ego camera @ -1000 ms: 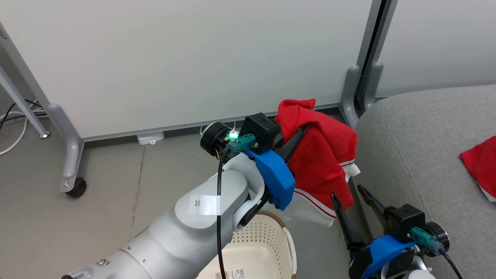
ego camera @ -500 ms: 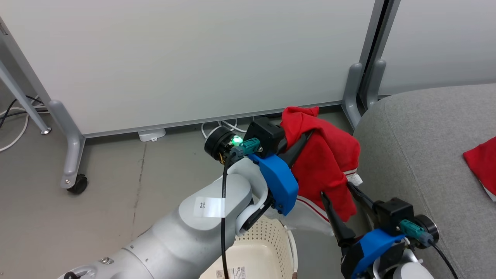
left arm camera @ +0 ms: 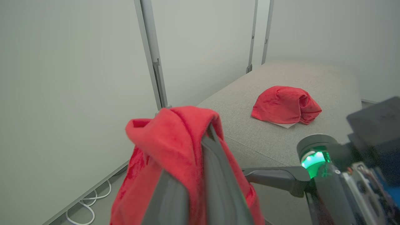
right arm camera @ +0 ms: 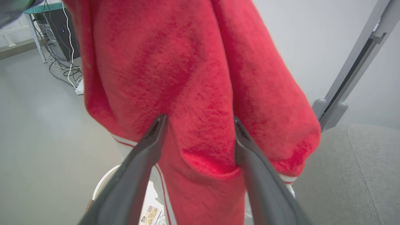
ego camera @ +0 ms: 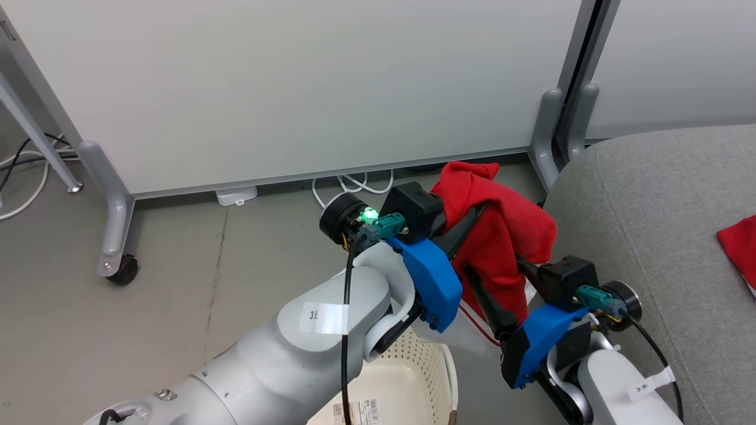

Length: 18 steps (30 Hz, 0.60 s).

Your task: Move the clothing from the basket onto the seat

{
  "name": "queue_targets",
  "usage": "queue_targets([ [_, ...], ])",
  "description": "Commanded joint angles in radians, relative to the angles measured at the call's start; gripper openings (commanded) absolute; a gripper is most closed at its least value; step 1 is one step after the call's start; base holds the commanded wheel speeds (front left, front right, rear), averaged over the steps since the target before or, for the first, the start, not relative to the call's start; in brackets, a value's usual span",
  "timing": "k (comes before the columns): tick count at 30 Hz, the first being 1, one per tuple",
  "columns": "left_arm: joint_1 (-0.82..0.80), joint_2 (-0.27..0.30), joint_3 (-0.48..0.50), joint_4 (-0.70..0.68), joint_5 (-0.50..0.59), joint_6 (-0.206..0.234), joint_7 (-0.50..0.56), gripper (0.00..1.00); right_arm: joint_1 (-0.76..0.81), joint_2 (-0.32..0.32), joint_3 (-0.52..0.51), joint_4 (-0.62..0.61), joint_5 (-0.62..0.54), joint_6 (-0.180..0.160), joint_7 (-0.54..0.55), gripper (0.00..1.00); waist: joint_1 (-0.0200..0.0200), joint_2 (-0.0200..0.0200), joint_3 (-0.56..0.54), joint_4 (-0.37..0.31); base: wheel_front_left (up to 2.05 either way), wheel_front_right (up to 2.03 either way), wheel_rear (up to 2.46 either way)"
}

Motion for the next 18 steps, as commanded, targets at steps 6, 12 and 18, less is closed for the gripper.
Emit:
queue_targets([
  [6, -0.015, 0.0, -0.006, -0.004, -0.007, -0.005, -0.005, 0.0, -0.084, 0.001, 0.077, 0.088, 0.053, 0.0, -0.016, 1.0, 0.0, 0.0, 0.001, 0.002, 0.0, 0.0, 0.0],
  [12, 0.0, 0.0, -0.01, -0.006, -0.012, -0.006, -0.003, 0.0, -0.124, 0.01, 0.13, 0.168, 0.092, 0.0, -0.047, 0.44, 0.0, 0.0, -0.011, 0.005, 0.0, 0.0, 0.0],
  [18, 0.005, 0.0, -0.012, -0.003, -0.013, -0.005, 0.001, 0.0, -0.142, 0.011, 0.158, 0.216, 0.118, 0.0, -0.08, 0.0, 0.0, 0.0, -0.019, 0.004, 0.0, 0.0, 0.0],
])
